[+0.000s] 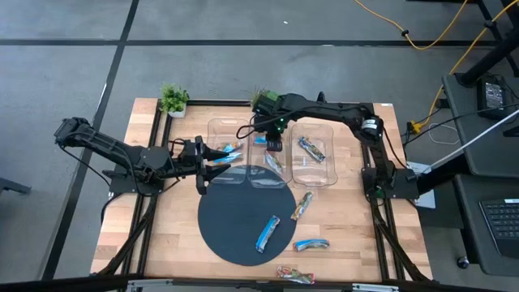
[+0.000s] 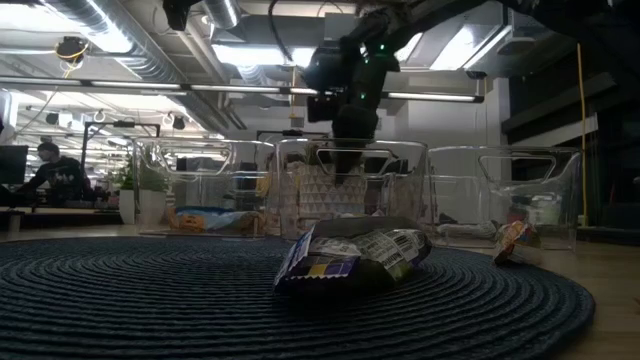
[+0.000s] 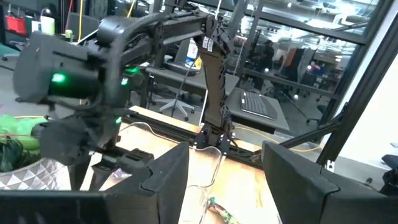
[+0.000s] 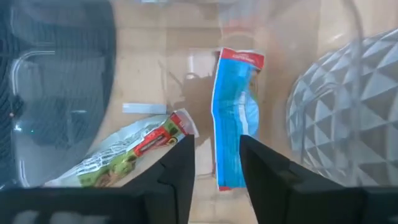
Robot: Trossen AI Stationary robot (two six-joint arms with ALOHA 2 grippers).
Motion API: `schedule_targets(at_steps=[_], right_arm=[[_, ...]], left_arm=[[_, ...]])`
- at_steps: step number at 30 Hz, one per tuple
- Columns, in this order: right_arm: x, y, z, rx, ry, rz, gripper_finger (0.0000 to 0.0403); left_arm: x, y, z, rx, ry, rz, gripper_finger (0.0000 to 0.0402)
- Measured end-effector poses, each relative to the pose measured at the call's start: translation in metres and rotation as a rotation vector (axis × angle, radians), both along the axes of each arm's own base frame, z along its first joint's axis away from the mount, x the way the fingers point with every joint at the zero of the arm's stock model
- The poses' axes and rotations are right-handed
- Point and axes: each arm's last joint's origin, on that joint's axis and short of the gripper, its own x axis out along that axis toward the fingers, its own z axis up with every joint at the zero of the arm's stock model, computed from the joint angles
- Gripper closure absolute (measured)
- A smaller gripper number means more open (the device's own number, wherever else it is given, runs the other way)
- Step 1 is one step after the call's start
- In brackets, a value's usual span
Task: Pick and place Granola Bars by type
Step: Put the yellow granola bar into the left transparent bin
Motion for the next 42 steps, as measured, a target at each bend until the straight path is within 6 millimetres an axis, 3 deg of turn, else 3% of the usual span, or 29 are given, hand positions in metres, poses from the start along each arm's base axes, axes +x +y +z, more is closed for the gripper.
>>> schedule_targets(at_steps=[10, 17, 26, 34, 42], right_arm=[[-0.014, 0.038, 0.046, -0.047, -0.02, 0.072, 0.028], [-0.034, 0.077, 0.064, -0.015, 0.101, 0.175, 0.0282], [-0.069, 0.13, 0.083, -0.01, 0.086, 0.287, 0.0282], [-0.112, 0.182, 0.076, -0.034, -0.075, 0.433, 0.0282], [-0.138, 0.22, 0.039, -0.052, -0.07, 0.623, 0.0282]], left_arm=[[0.0, -0.001, -0.001, 0.006, 0.014, -0.029, 0.0208], [0.0, -0.001, -0.003, 0.012, 0.033, -0.041, 0.0208], [0.001, -0.004, -0.005, 0.018, 0.05, -0.12, 0.0208], [0.001, -0.005, -0.006, 0.021, 0.06, -0.172, 0.0208], [0.001, -0.006, -0.007, 0.023, 0.071, -0.195, 0.0208]])
